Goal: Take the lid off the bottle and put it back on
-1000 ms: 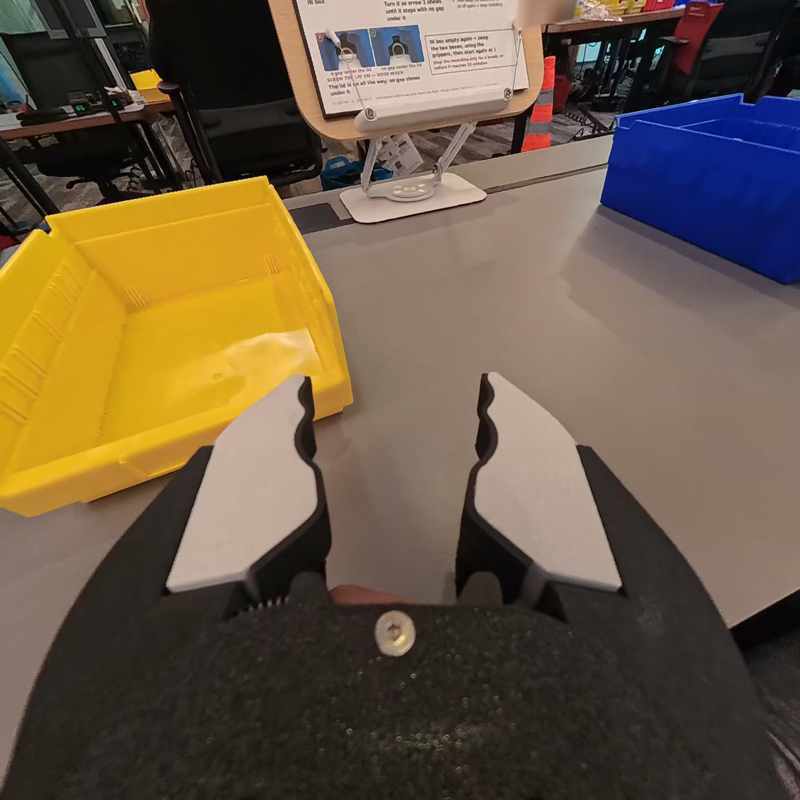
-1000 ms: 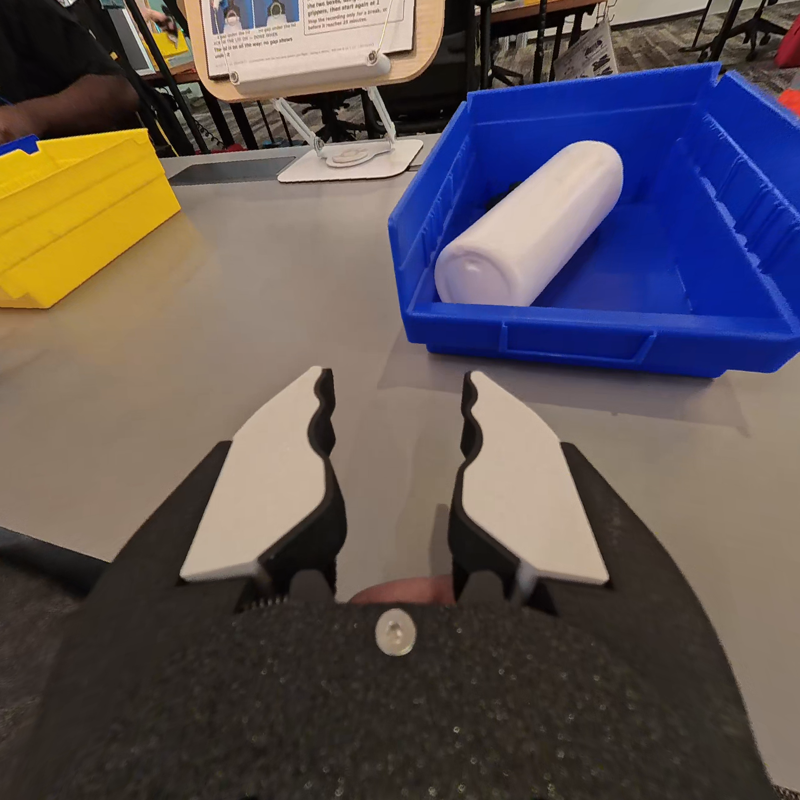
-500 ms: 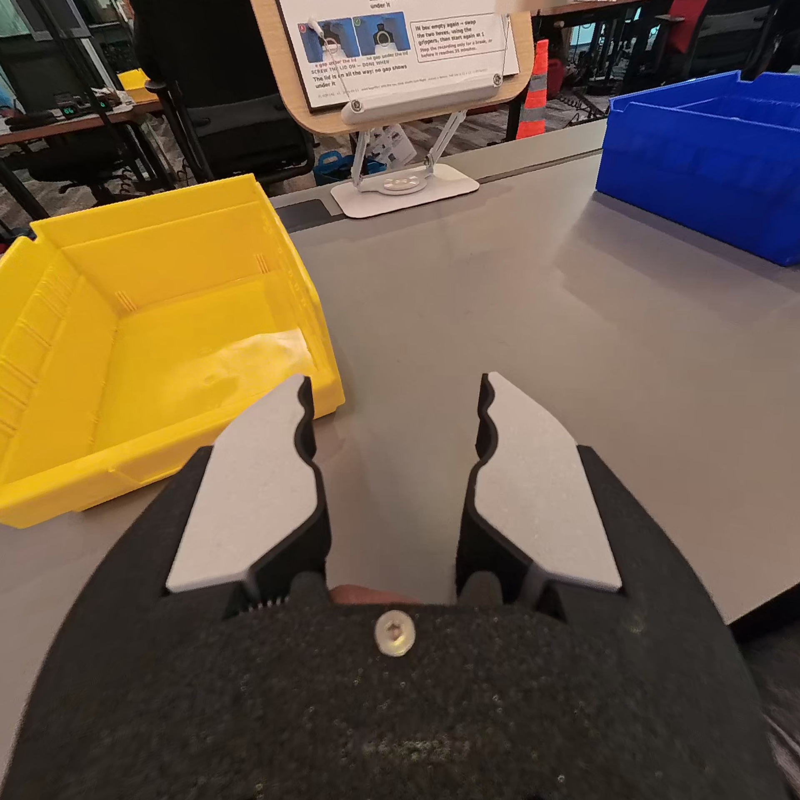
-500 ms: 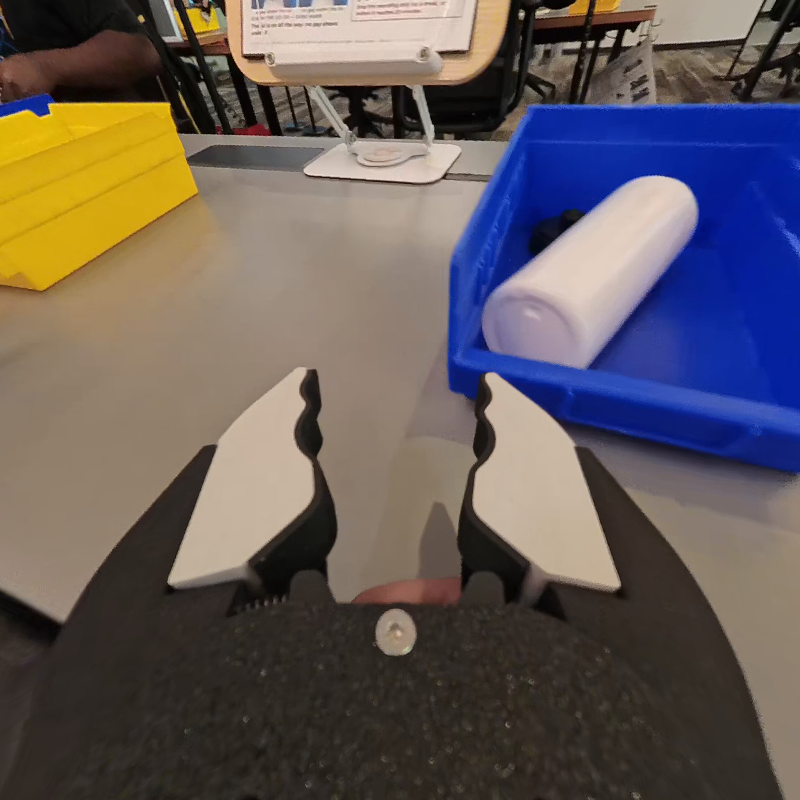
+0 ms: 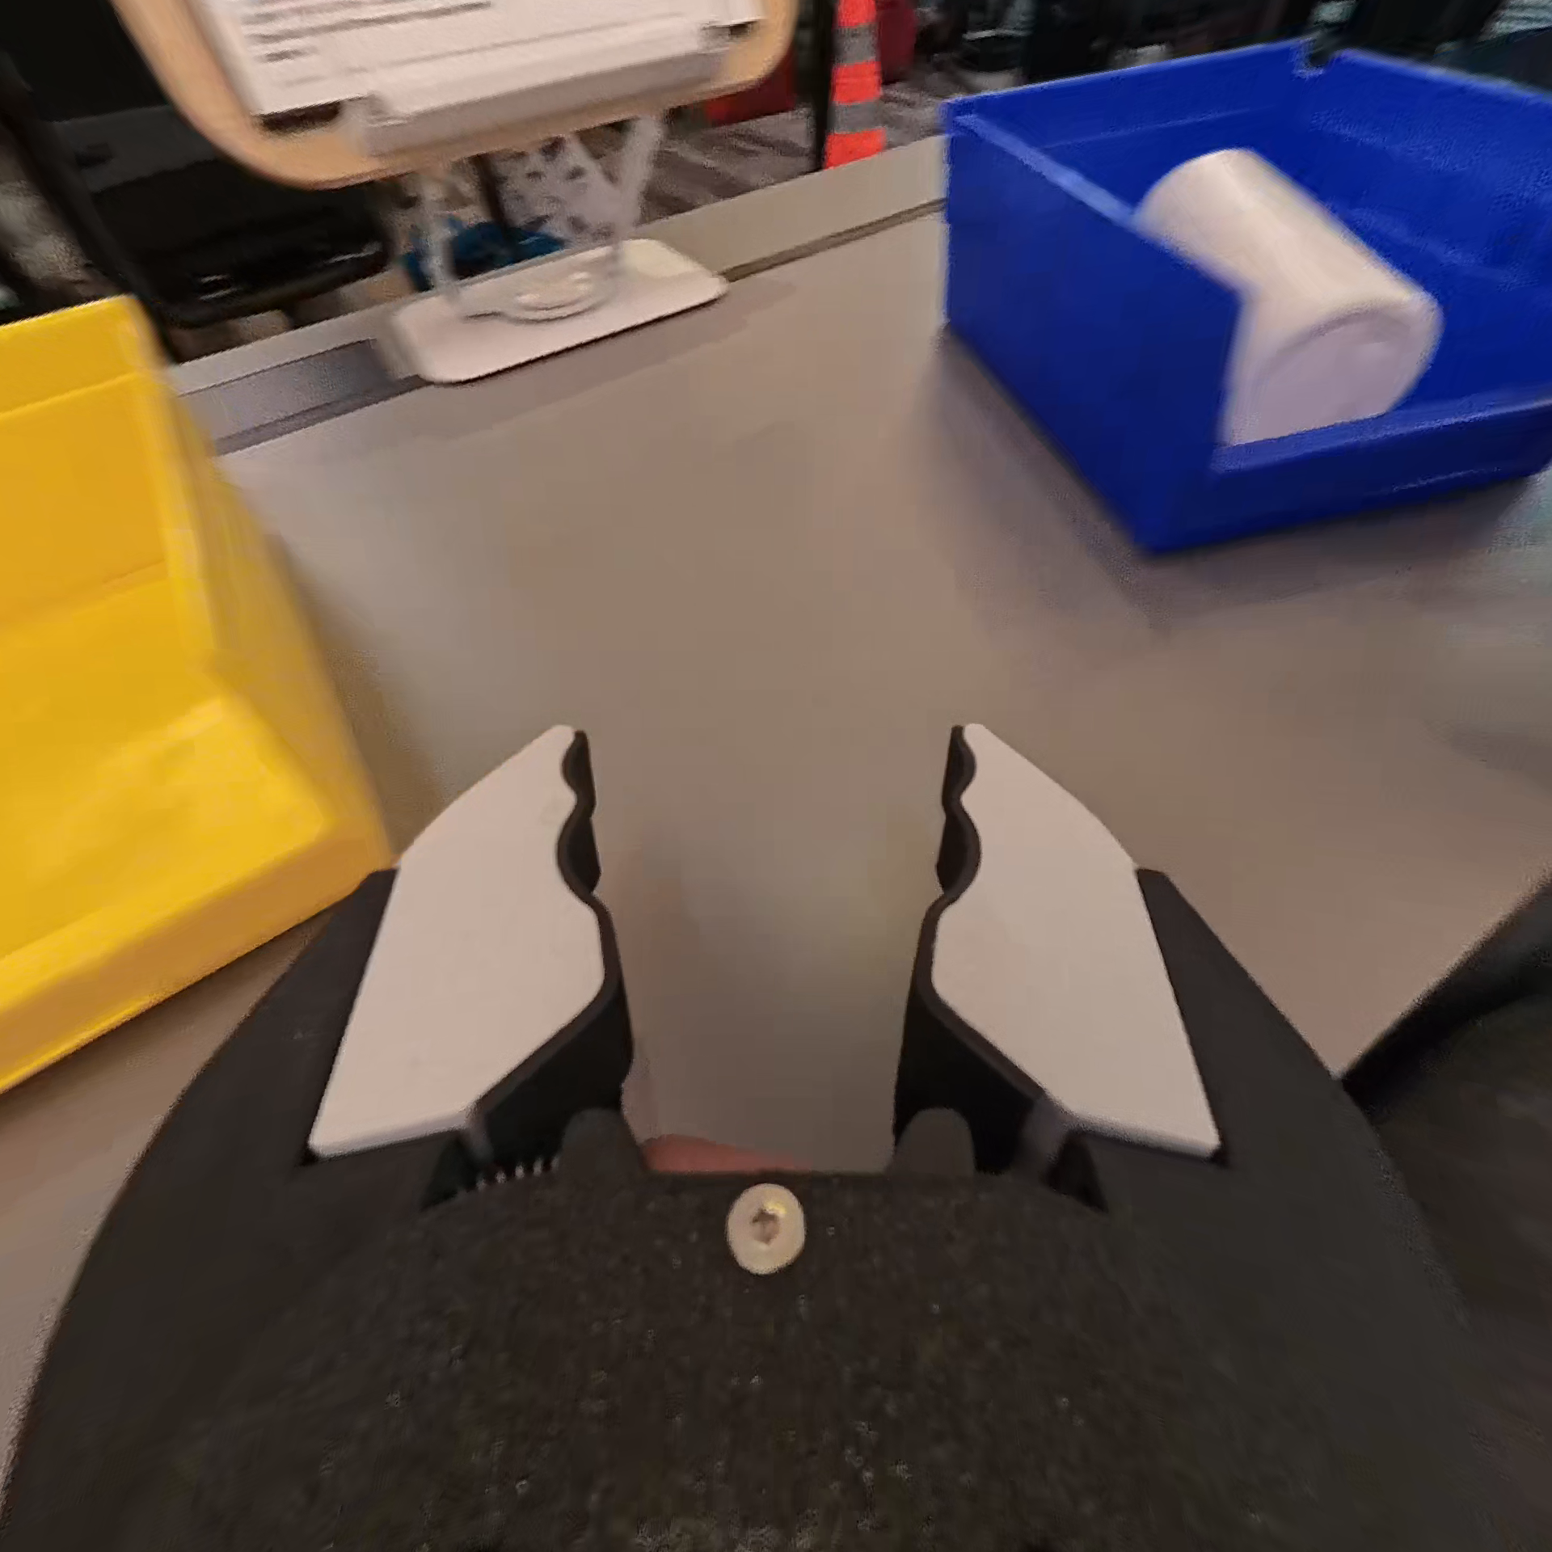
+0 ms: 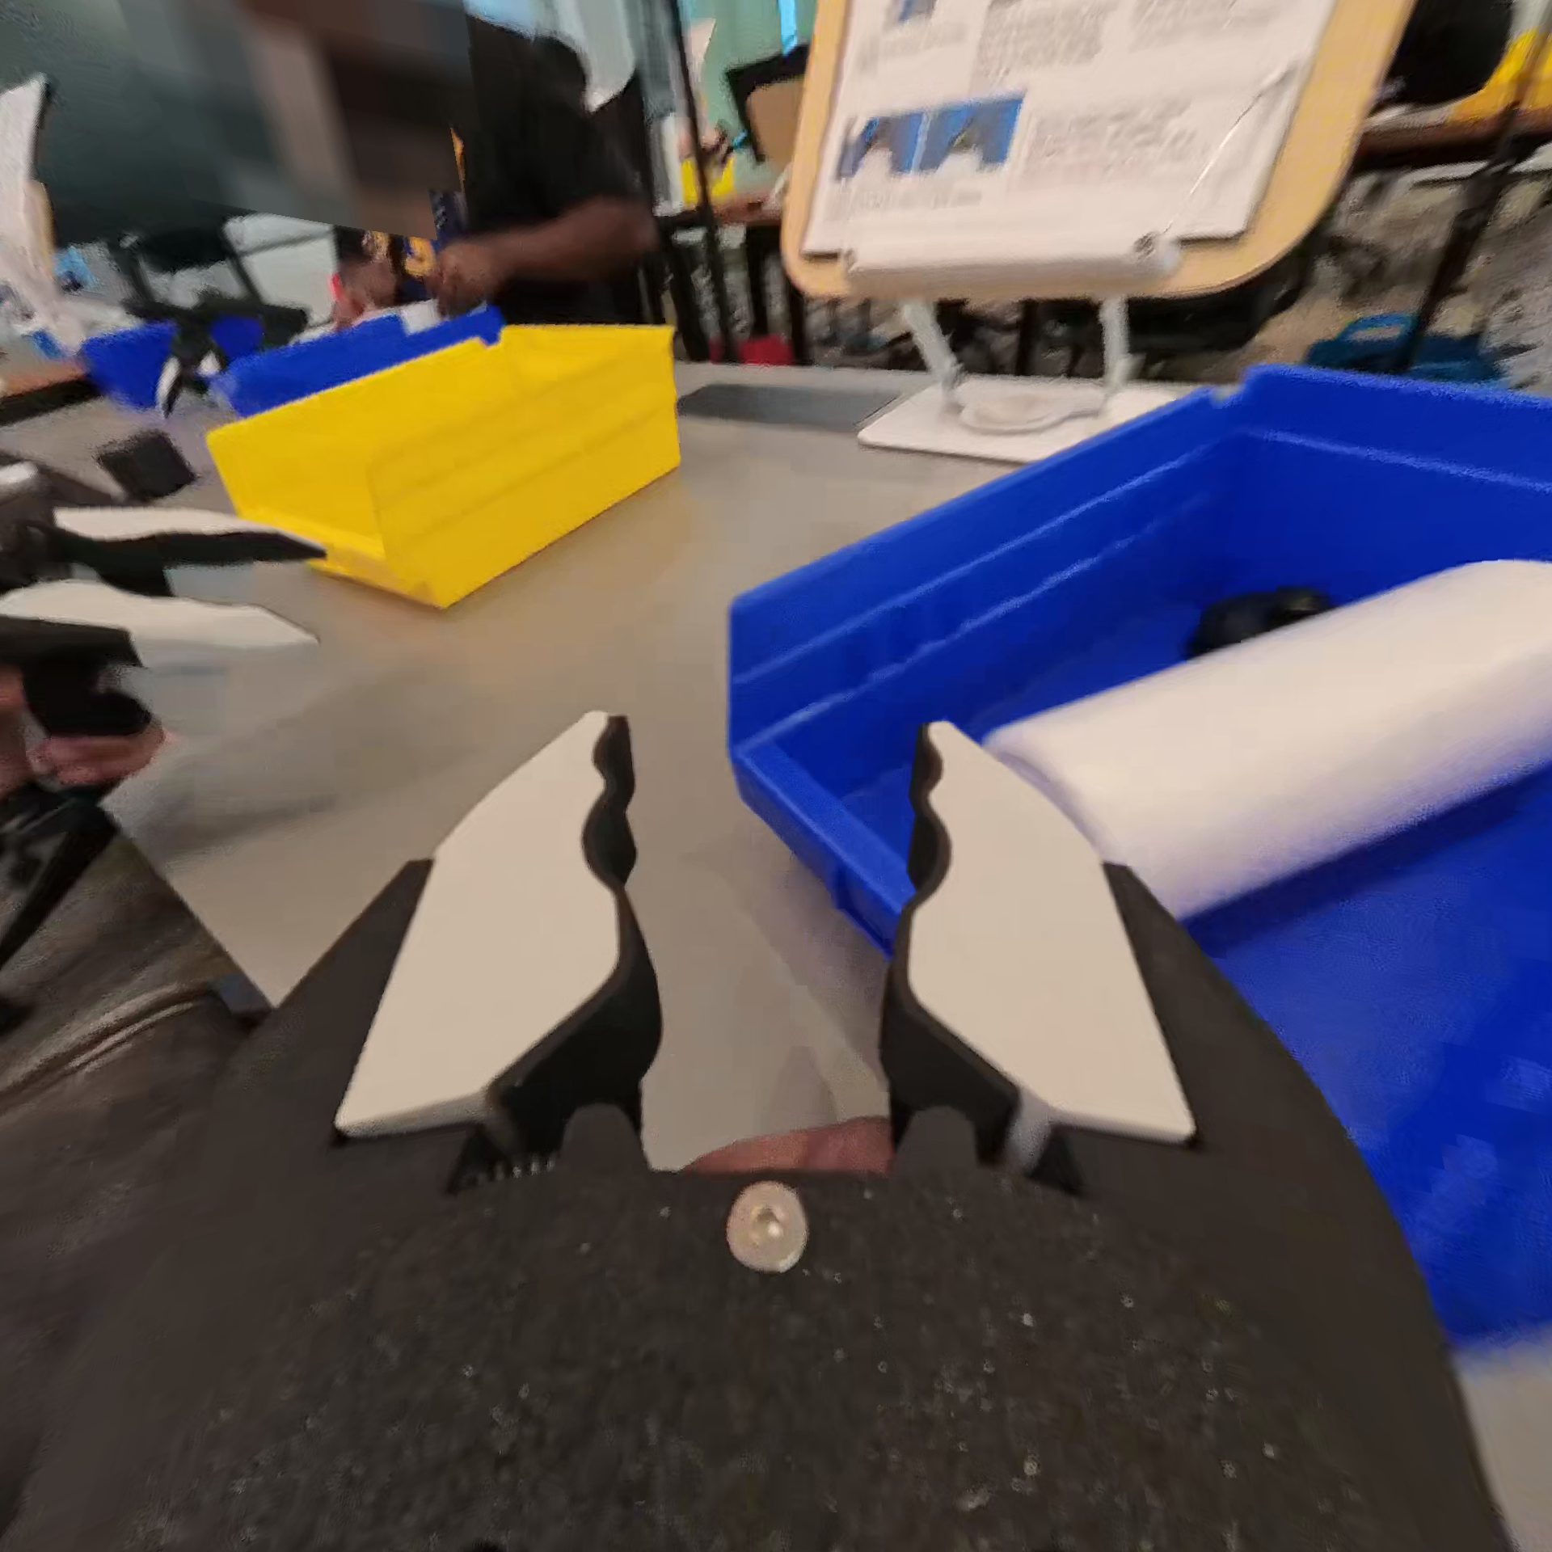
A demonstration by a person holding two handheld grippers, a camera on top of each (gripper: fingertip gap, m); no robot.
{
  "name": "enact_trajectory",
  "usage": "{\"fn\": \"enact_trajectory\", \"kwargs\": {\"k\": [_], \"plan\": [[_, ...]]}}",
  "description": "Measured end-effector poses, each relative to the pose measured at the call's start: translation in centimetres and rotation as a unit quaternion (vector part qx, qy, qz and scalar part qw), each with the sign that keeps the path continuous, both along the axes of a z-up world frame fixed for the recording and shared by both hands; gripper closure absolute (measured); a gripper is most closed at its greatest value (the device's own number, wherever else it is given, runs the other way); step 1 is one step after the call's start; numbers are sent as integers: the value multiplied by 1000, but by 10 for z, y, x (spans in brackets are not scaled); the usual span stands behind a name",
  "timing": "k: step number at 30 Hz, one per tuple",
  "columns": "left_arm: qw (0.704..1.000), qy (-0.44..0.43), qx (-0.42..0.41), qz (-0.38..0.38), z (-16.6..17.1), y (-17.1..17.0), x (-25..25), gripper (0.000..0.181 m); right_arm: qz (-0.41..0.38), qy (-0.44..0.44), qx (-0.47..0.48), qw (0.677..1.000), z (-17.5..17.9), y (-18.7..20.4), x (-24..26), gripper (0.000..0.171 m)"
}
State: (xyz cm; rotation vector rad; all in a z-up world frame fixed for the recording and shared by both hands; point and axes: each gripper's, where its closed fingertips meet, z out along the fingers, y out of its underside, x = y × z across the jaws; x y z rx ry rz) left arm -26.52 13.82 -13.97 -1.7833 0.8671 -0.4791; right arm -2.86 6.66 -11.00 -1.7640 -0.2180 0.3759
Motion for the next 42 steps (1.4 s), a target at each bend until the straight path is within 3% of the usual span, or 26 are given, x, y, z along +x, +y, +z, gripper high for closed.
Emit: {"fn": "enact_trajectory", "kwargs": {"k": [6,8,10,12,13,14,17,22,29,34,36,39,40,42], "plan": [[990,-56,-68,-107,2,-20,127,102,-151,-21,66,986,16,-44,33,105],[988,-53,-78,-120,-3,-14,164,103,-257,-67,90,960,21,-53,67,107],[988,-24,-81,-130,-14,-7,196,105,-326,-105,47,938,8,-56,98,107],[989,-5,-84,-119,-21,1,216,122,-341,-91,-2,936,-14,-51,110,100],[992,-5,-82,-100,-22,6,219,146,-334,-71,-19,940,-23,-46,109,101],[994,-4,-80,-72,-21,13,217,164,-327,-54,-32,943,-30,-40,107,106],[996,4,-81,-25,-20,21,204,176,-345,-51,-101,932,-48,-29,109,160],[997,-12,-63,41,-1,35,160,176,-353,-47,-80,931,-32,3,88,166],[987,-25,-17,160,31,79,40,177,-257,-65,-25,964,2,83,-10,166],[980,-8,-42,192,7,105,-19,177,-206,-74,-44,975,-22,123,-71,166],[980,7,-62,190,-10,111,-26,177,-188,-85,-67,976,-43,127,-82,165],[980,13,-69,186,-18,107,-25,176,-176,-87,-66,978,-45,128,-82,163],[981,15,-65,181,-16,103,-21,170,-170,-89,-67,979,-45,127,-81,160],[983,9,-47,176,-4,94,-18,142,-127,-89,-67,986,-43,119,-84,153]]}}
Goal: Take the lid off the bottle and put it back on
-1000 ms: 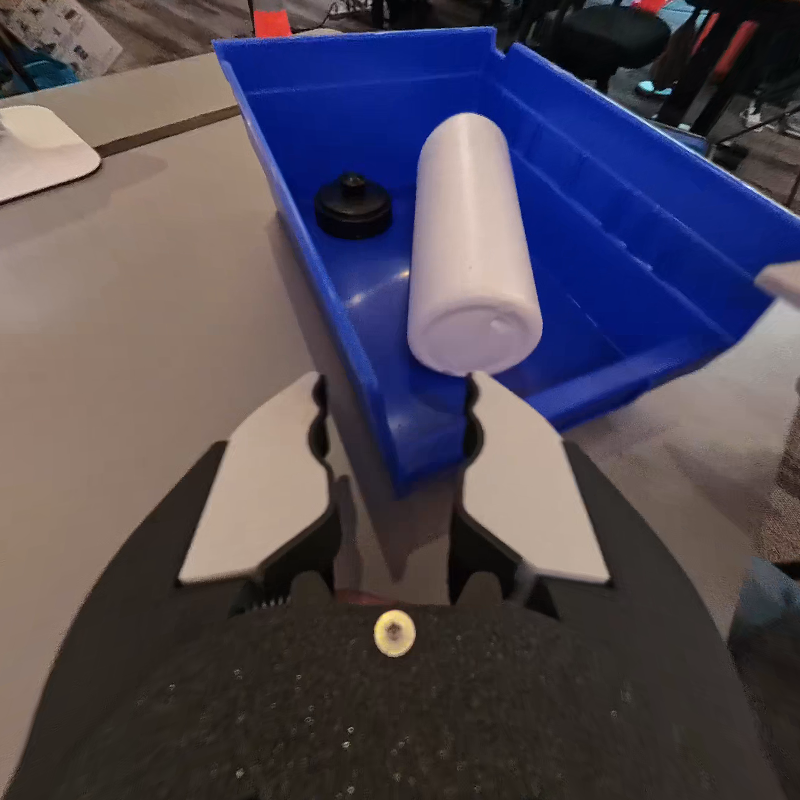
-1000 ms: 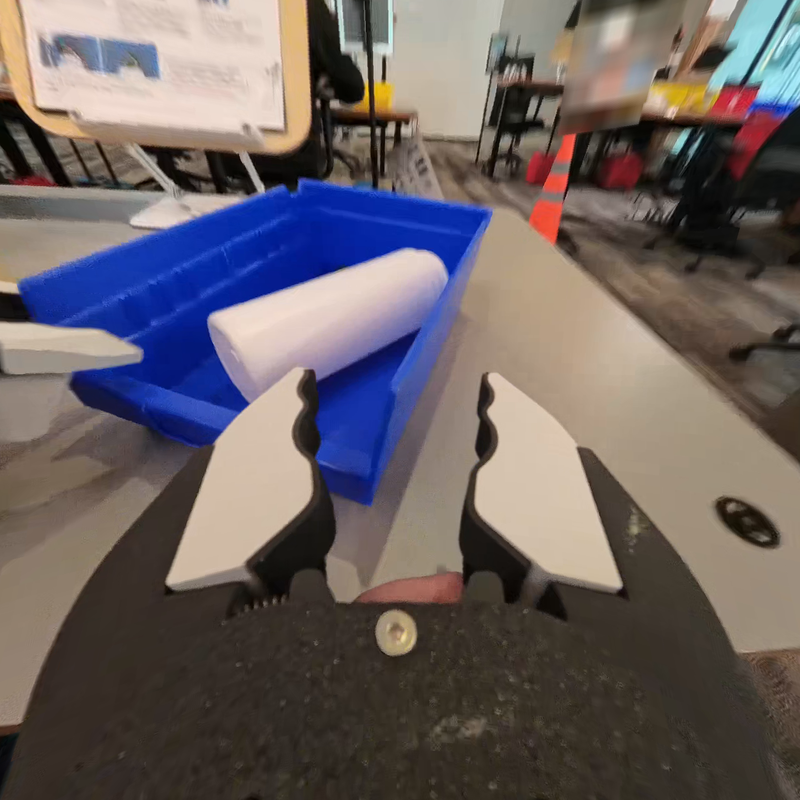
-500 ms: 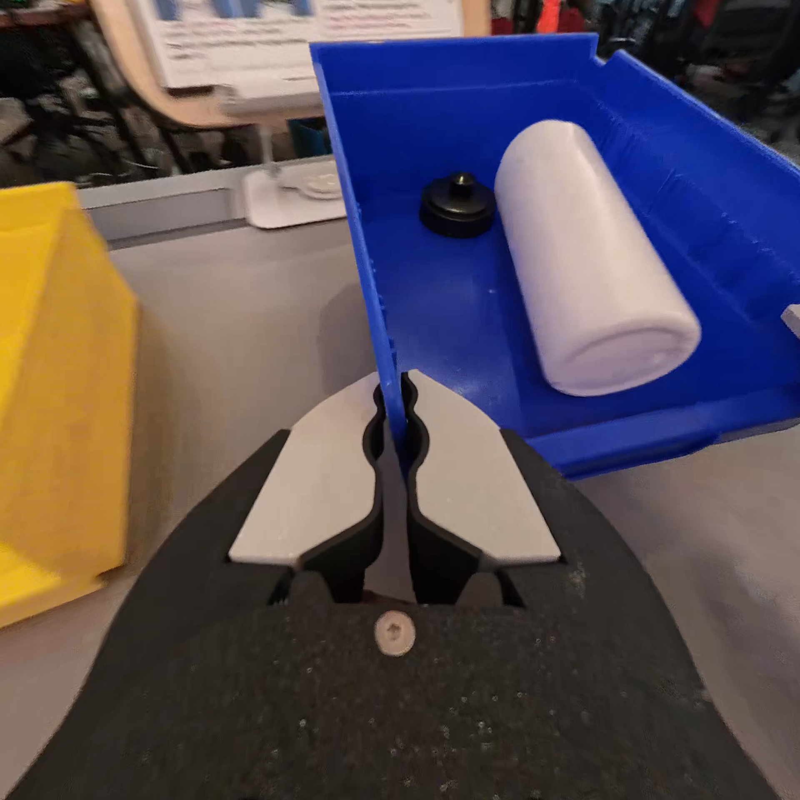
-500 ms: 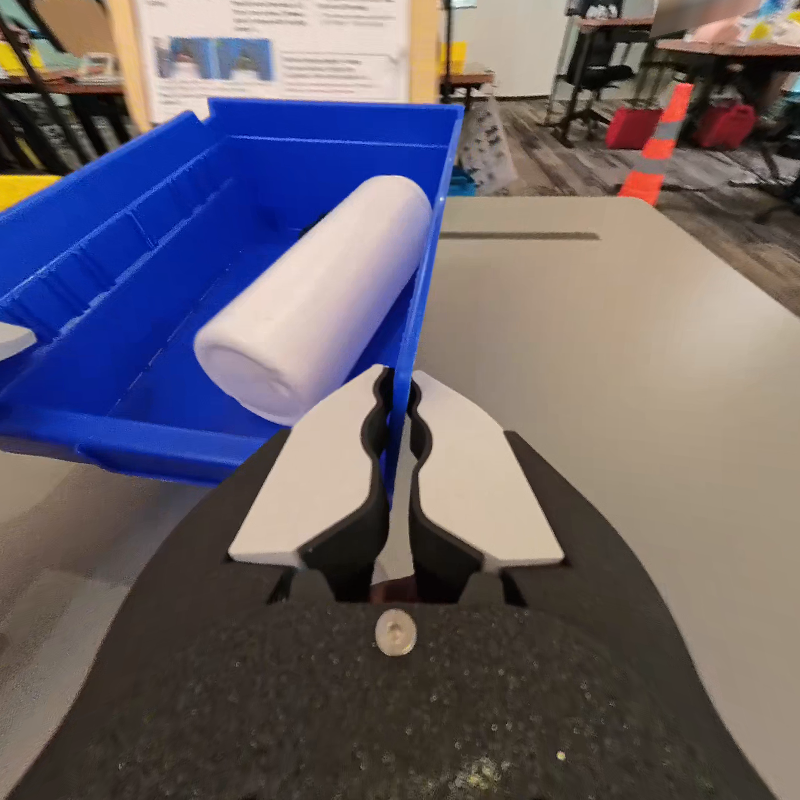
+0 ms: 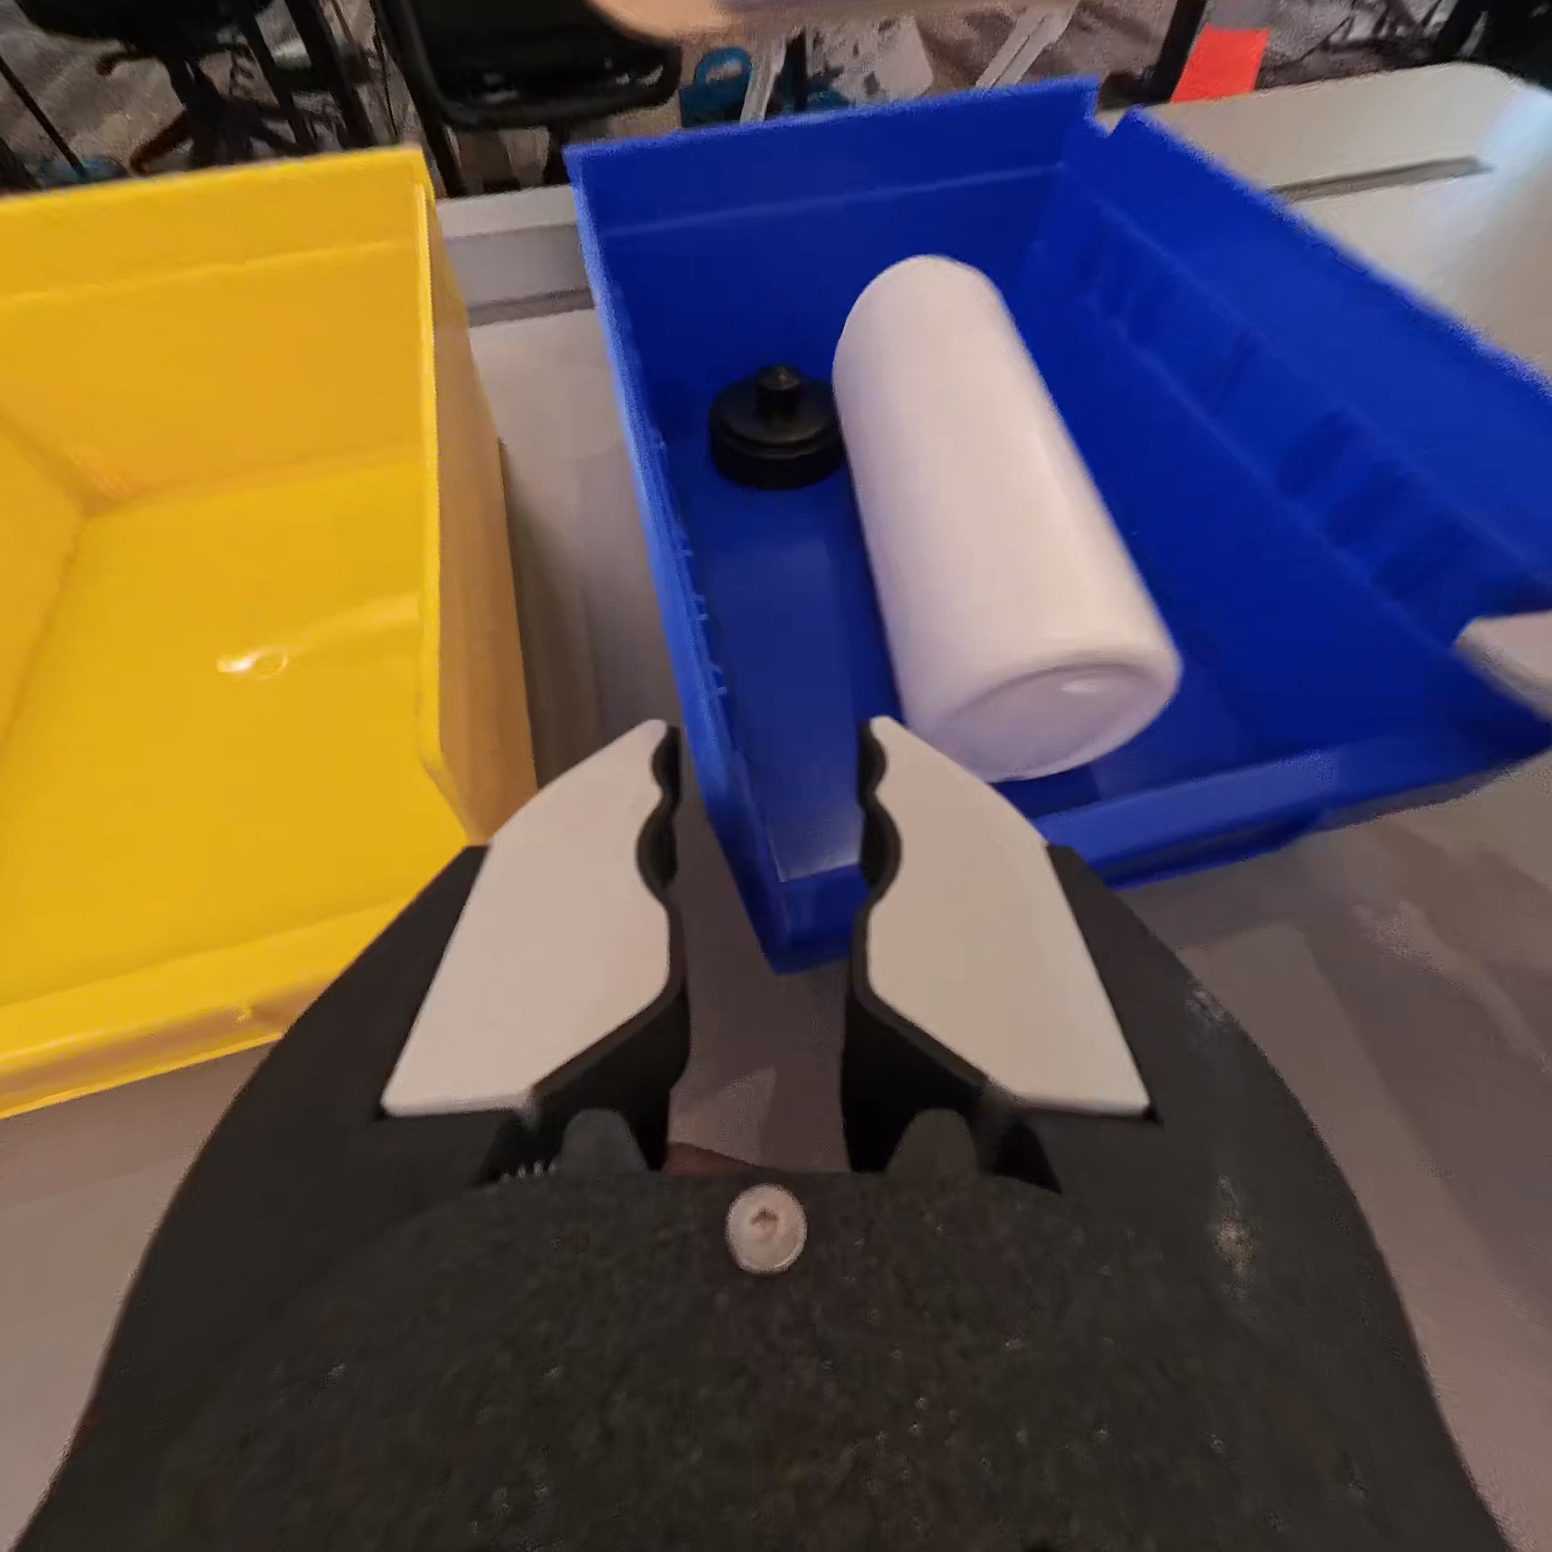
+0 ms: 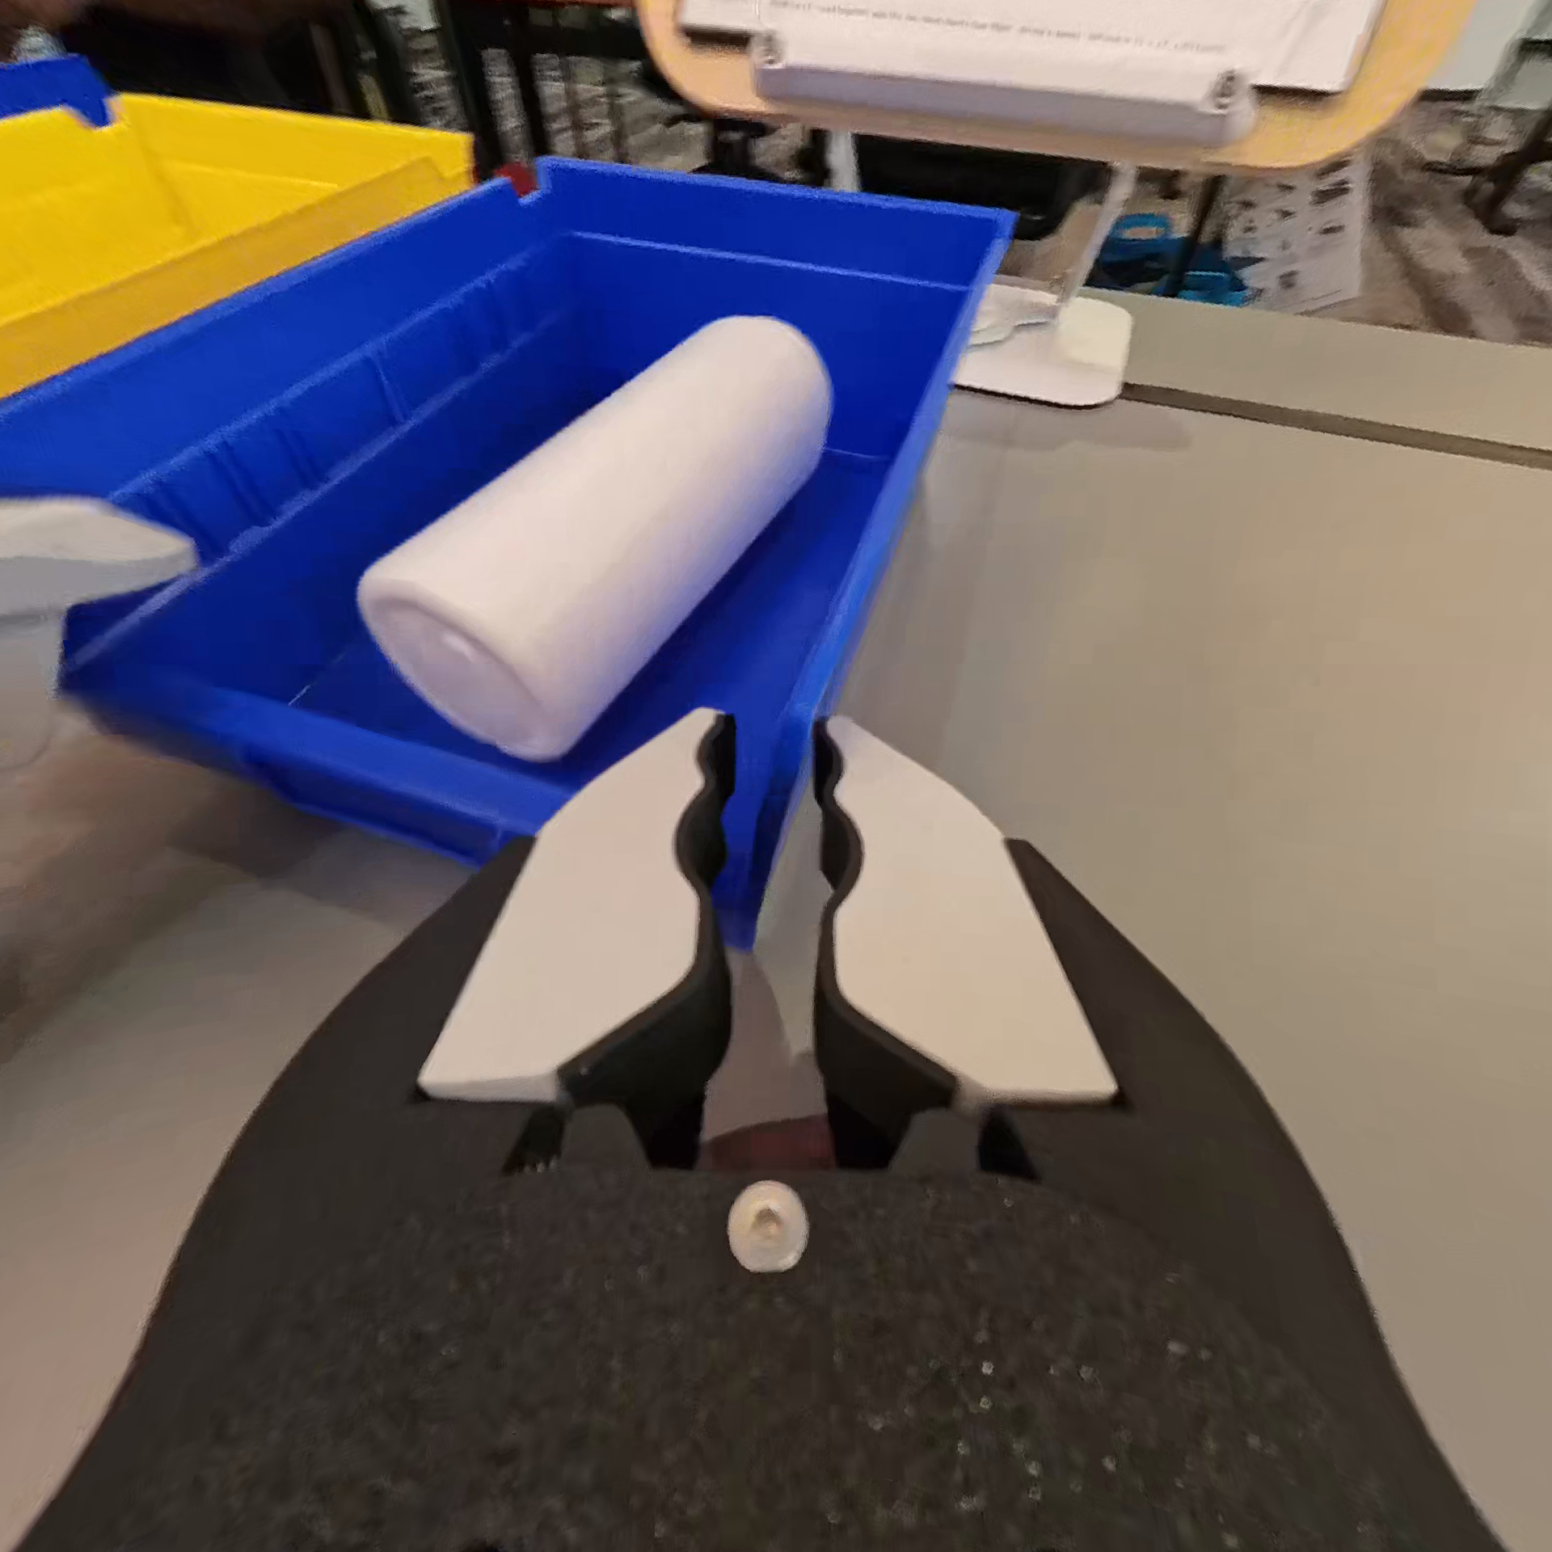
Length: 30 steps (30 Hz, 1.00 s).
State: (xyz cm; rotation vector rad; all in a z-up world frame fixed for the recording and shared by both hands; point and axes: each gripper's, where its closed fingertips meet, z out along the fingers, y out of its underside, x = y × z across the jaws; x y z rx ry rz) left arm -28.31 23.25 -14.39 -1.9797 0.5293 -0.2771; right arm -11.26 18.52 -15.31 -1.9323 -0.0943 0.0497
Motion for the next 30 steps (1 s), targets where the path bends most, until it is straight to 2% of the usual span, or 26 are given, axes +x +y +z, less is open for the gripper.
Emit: {"fn": "enact_trajectory", "kwargs": {"k": [1,3,5,7,9,12,14,16,17,18,19,20,21,24,27,29,30], "plan": [[1000,-5,6,-10,7,-8,1,133,25,-4,-12,1000,-1,-10,-2,142],[999,-25,19,-20,23,-25,-10,122,46,-11,-30,998,-1,-38,0,137],[997,-74,11,-8,36,-40,-40,123,82,0,-19,996,7,-70,-5,138],[991,-130,-18,22,42,-40,-87,125,142,21,-11,990,13,-102,-22,138],[987,-138,-36,72,39,-19,-149,117,167,27,-3,986,12,-125,-33,138],[985,-58,-23,160,27,27,-231,106,180,56,5,982,12,-137,-55,139],[987,-38,-50,146,11,52,-240,101,220,55,-2,974,11,-139,-80,139],[989,-47,-97,105,-9,70,-229,102,237,30,-11,971,4,-138,-97,139],[988,-49,-115,92,-18,78,-224,107,244,22,-18,969,0,-137,-105,139],[987,-37,-118,100,-24,85,-228,127,253,19,-24,967,-1,-137,-114,139],[986,-27,-108,122,-25,90,-237,162,262,20,-28,964,-1,-136,-122,139],[985,-39,-106,129,-24,90,-239,178,269,21,-27,963,2,-135,-130,138],[984,-49,-110,129,-24,87,-238,178,275,20,-23,961,6,-134,-137,138],[985,1,-100,138,-25,63,-239,179,282,3,-9,959,17,-123,-155,133],[983,7,-107,149,-25,23,-238,178,265,-20,0,964,25,-104,-170,126],[983,10,-107,149,-25,-10,-235,178,243,-22,0,970,27,-87,-183,115],[984,9,-111,142,-26,-27,-233,178,221,-24,-1,975,25,-77,-187,116]]}}
